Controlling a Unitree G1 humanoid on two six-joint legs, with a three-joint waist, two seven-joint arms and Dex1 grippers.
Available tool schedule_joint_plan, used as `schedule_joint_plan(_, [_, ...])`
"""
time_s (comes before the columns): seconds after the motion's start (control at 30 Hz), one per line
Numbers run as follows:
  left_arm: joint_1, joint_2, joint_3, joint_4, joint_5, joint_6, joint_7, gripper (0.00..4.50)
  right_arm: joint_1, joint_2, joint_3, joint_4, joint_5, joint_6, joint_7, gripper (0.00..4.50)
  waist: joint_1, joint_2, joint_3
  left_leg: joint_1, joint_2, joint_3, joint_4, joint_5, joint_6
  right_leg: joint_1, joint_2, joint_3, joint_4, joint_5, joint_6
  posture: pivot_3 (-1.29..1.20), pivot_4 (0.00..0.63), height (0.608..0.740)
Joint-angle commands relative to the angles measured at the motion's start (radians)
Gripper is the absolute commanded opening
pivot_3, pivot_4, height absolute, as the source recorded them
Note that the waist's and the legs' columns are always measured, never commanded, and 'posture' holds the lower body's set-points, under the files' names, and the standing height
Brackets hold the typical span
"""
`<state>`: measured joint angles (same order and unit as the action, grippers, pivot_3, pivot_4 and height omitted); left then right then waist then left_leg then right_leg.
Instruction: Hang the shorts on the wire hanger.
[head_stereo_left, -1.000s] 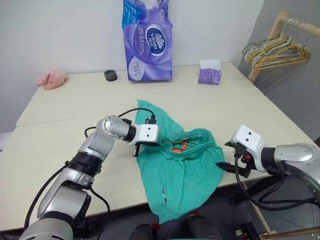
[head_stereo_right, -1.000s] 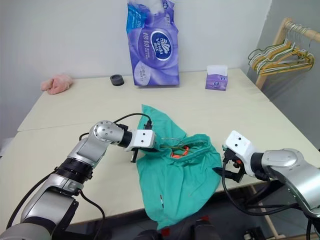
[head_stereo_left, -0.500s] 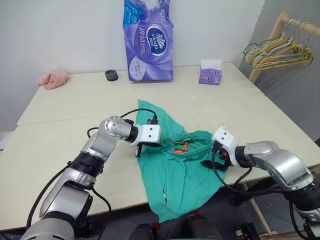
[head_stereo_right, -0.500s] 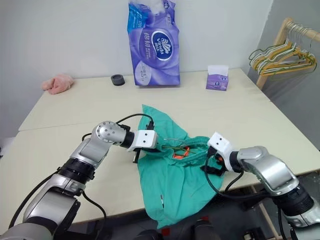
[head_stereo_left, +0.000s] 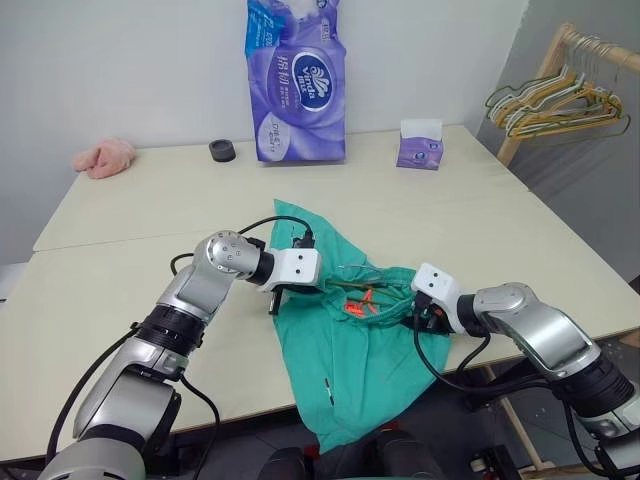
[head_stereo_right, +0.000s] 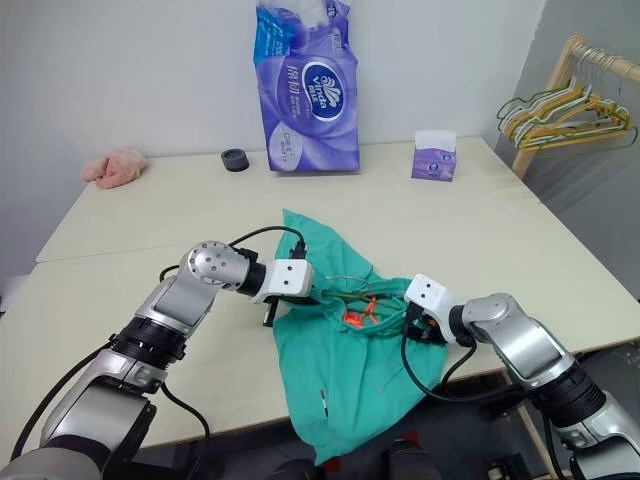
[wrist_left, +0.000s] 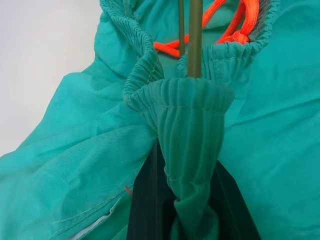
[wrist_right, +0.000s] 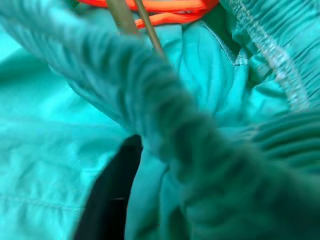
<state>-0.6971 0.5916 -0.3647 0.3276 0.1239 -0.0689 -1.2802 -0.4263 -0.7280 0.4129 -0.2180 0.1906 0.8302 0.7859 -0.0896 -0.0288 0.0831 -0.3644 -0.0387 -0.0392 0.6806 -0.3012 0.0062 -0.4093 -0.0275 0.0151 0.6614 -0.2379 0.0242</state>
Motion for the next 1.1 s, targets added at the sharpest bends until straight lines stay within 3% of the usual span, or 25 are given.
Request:
schedule_joint_plan(0.03, [-0.002, 0.009, 0.013, -0.036, -0.023, -0.003, -0.011, 0.0, -0.023, -0.003, -0.015, -0.049, -0.011, -0.014, 0.02, 0.7, 0.0, 0.0, 0.0, 0.0, 0.0, 0.0, 0.0, 0.0, 0.0, 0.0, 0.0, 0.0, 0.0, 0.0, 0.0, -0.17, 0.034, 0.74])
schedule_joint_plan(0.1, [0.0, 0.007, 0.015, -0.038, -0.028, -0.005, -0.013, 0.0, -0.024, -0.003, -0.018, -0.061, -0.014, -0.013, 0.027, 0.08, 0.0, 0.0, 0.0, 0.0, 0.0, 0.0, 0.0, 0.0, 0.0, 0.0, 0.0, 0.0, 0.0, 0.0, 0.0, -0.17, 0.034, 0.74])
schedule_joint_plan(0.3, [0.012, -0.021, 0.055, -0.047, -0.093, 0.039, -0.013, 0.0, -0.022, -0.008, -0.036, -0.115, -0.002, 0.012, 0.05, 0.03, 0.0, 0.001, -0.001, 0.0, 0.0, 0.0, 0.0, 0.0, 0.0, 0.0, 0.0, 0.0, 0.0, 0.0, 0.0, -0.17, 0.027, 0.74])
schedule_joint_plan(0.5, [0.012, -0.051, 0.157, -0.053, -0.228, 0.18, -0.002, 1.65, -0.007, -0.032, -0.066, -0.157, 0.01, 0.026, 0.064, 0.0, 0.0, 0.001, -0.001, 0.0, 0.0, 0.0, 0.0, 0.0, 0.0, 0.0, 0.0, 0.0, 0.0, 0.0, 0.0, -0.17, 0.023, 0.74])
schedule_joint_plan(0.67, [-0.005, 0.014, 0.211, -0.018, -0.31, 0.273, -0.084, 3.16, 0.016, -0.067, -0.103, -0.193, 0.026, 0.033, 0.082, 0.0, -0.001, 0.001, -0.001, 0.0, 0.0, 0.0, 0.0, 0.0, 0.0, 0.0, 0.0, 0.0, 0.0, 0.0, 0.0, -0.17, 0.023, 0.74])
schedule_joint_plan(0.97, [-0.054, 0.11, 0.194, 0.104, -0.299, 0.229, -0.215, 3.16, 0.05, -0.128, -0.17, -0.249, 0.079, 0.061, 0.106, 0.0, 0.002, 0.001, -0.002, 0.0, 0.0, 0.0, 0.0, 0.0, 0.0, 0.0, 0.0, 0.0, 0.0, 0.0, 0.0, -0.17, 0.023, 0.74])
schedule_joint_plan(1.1, [-0.073, 0.077, 0.161, 0.186, -0.233, 0.13, -0.188, 3.16, 0.059, -0.156, -0.188, -0.277, 0.098, 0.072, 0.116, 0.0, 0.003, 0.001, -0.002, 0.0, -0.001, 0.0, 0.0, 0.0, 0.0, 0.0, 0.0, 0.0, 0.0, 0.0, 0.0, -0.19, 0.024, 0.74])
